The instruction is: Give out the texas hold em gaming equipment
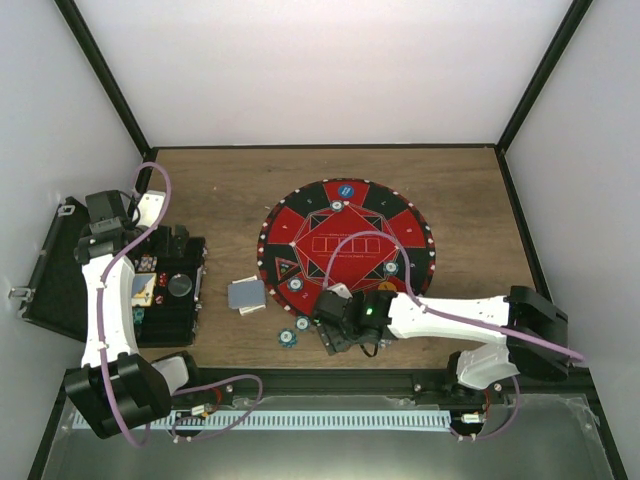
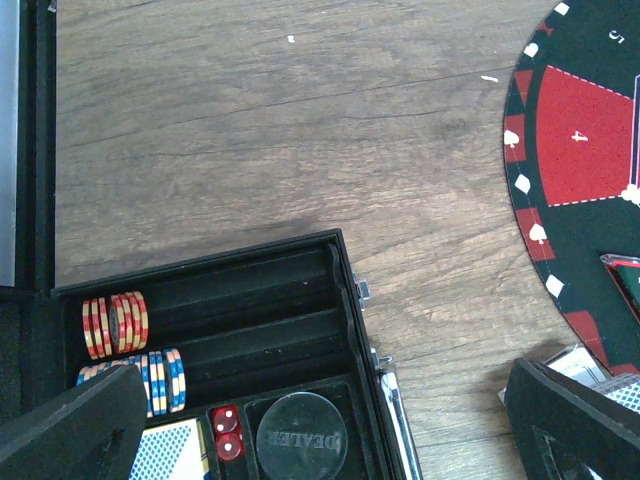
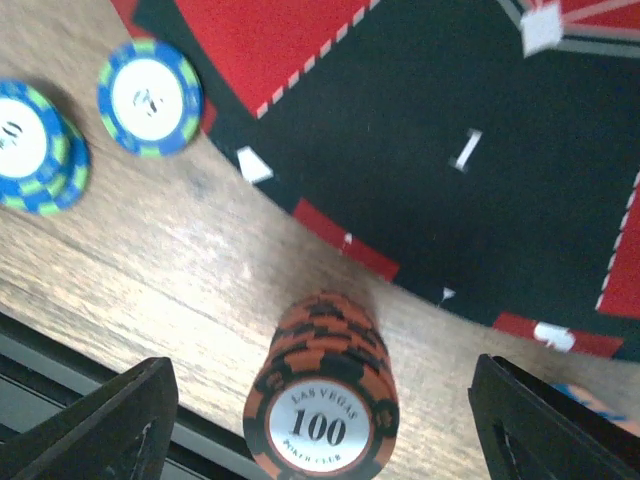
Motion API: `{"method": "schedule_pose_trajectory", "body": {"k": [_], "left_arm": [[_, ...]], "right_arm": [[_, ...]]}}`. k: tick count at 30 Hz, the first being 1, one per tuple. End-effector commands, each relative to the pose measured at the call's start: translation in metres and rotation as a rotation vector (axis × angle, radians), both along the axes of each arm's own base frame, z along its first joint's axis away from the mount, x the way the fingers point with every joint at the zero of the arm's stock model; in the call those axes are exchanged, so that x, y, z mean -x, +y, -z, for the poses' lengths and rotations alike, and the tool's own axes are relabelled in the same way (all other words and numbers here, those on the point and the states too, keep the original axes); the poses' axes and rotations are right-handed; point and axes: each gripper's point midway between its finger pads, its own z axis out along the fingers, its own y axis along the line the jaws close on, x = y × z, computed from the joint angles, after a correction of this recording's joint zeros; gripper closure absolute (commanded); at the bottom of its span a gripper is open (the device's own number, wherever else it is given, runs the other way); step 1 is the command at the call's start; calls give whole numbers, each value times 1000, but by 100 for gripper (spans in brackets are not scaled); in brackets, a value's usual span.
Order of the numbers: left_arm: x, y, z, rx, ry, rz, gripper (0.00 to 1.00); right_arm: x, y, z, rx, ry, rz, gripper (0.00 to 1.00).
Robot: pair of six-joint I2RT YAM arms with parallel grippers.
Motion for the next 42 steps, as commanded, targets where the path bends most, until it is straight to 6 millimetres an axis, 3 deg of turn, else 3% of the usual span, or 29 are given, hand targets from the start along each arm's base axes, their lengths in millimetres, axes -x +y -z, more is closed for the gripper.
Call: {"method": "schedule_pose_trajectory", "body": {"k": [1,7,28,34,42], "left_arm": [[-3,0,-9,8,-25,0,0],[-3,0,-12,7,-29,0,0],[-1,0,-10,3,-25,1,0],[0,0,-10,2,-24,4,0],[0,-2,-12,8,-28,9,0]], "right_arm": [[20,-12,19,69,53,19,20],[22,-14,23,80,53,25,32],[17,-4,23,73,35,4,55],[15,-3,12,65,20,3,67],[10,-2,-12,51,-11,4,74]]}}
